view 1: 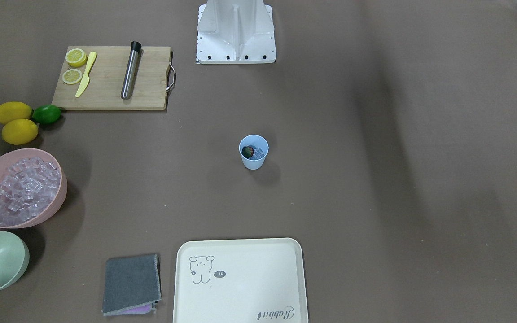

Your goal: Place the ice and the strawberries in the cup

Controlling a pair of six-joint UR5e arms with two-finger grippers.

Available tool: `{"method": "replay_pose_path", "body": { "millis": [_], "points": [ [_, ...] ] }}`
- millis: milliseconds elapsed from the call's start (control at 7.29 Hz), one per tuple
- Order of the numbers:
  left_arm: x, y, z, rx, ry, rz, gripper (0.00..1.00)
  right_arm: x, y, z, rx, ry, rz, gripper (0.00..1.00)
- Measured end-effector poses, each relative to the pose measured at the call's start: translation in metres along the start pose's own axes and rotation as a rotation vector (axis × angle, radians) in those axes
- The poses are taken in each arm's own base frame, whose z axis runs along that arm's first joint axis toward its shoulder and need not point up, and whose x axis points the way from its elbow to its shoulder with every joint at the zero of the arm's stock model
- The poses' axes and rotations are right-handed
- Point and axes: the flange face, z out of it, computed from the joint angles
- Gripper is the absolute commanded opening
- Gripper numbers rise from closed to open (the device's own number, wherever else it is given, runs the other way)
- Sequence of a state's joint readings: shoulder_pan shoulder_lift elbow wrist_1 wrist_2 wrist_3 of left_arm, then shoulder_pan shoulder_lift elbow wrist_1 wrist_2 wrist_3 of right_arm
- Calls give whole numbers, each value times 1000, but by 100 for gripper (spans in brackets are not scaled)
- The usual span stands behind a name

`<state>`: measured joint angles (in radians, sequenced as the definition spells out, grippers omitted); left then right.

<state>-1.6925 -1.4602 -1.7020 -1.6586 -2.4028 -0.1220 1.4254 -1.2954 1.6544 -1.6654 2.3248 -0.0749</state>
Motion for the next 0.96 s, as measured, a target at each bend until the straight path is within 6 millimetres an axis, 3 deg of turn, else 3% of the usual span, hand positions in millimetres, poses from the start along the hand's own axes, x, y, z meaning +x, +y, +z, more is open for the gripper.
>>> {"method": "replay_pose_path", "body": {
  "millis": [274,548,685,960],
  "points": [
    [1,2,-4,9,-2,-1,98,70,21,-6,-6,-10,87,99],
    [7,4,-9,20,-2,8,98,116,51,-12,-1,-22,147,99],
    [8,5,-10,21,-2,10,98,125,58,-10,-5,-23,158,99],
    [6,9,-8,17,-1,8,98,121,49,-12,-6,-18,156,99]
  ]
}}
